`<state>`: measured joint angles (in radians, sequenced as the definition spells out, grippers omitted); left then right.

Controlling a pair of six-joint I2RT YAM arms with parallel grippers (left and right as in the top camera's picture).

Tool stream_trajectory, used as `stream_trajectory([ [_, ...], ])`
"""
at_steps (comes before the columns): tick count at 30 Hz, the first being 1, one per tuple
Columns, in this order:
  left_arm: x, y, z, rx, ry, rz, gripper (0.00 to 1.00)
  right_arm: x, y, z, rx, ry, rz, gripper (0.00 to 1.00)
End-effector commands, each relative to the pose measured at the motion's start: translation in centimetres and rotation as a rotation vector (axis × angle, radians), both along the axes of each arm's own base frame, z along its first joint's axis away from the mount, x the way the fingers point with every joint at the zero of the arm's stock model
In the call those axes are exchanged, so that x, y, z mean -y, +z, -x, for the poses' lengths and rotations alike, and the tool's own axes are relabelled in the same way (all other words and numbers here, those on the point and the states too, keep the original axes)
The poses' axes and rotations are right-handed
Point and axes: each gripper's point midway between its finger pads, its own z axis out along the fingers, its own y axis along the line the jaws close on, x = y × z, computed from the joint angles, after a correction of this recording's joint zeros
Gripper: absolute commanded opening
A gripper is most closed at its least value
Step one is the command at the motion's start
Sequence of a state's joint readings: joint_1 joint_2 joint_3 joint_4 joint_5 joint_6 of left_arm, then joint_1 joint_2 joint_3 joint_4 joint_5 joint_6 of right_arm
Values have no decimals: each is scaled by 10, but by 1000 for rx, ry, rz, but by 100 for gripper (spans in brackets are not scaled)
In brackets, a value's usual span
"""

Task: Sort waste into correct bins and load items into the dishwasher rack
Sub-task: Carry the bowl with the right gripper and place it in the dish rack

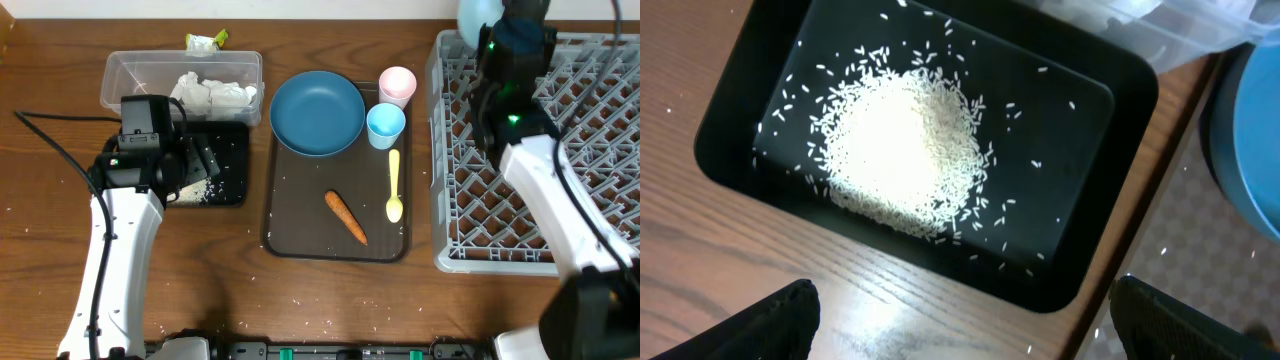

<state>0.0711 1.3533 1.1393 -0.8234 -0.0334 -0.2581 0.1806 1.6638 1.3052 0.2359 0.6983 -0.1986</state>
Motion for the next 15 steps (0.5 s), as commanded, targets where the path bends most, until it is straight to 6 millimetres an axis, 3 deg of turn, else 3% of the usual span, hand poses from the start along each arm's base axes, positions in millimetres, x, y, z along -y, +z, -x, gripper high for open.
stream_trajectory([
  [1,-3,-5,2,-15,5,-13,95,28,-11,-7,-148,-119,306,1],
  [4,-3,-5,2,-15,5,-13,95,35,-19,-19,-205,-161,474,1],
  [8,-3,-5,2,-15,5,-13,95,43,-46,-32,-315,-171,614,1],
  [15,-3,-5,2,-15,5,-12,96,78,-95,-36,-439,-243,631,1],
])
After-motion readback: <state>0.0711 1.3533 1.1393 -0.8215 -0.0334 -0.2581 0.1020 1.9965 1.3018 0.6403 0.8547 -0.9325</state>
